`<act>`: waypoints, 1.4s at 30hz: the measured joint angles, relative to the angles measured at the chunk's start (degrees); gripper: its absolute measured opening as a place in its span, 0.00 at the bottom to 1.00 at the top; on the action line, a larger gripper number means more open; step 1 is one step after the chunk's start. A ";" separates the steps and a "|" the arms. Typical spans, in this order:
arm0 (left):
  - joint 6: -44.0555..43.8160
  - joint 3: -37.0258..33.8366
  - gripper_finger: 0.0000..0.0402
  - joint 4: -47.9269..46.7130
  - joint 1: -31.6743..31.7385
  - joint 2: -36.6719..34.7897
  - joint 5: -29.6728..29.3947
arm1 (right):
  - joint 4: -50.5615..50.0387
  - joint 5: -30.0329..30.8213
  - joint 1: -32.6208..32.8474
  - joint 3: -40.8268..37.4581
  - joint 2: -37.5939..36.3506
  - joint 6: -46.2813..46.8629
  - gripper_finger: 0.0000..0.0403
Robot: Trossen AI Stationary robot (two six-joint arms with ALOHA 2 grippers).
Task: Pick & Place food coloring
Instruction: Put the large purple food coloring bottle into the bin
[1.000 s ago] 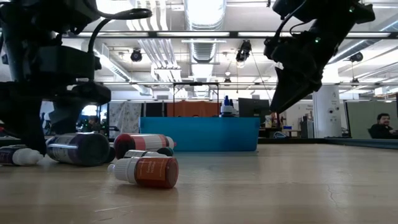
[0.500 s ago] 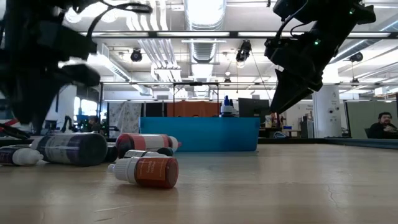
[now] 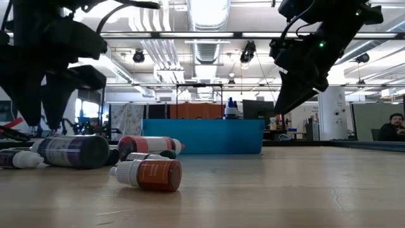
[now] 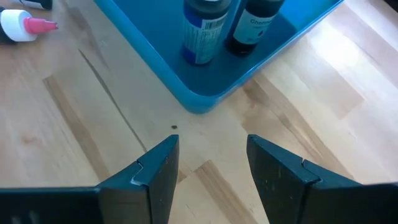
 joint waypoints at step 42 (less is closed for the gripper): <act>-0.38 -6.52 0.19 15.10 -0.01 2.91 0.99 | 0.46 -0.24 0.00 -2.61 0.00 0.51 0.45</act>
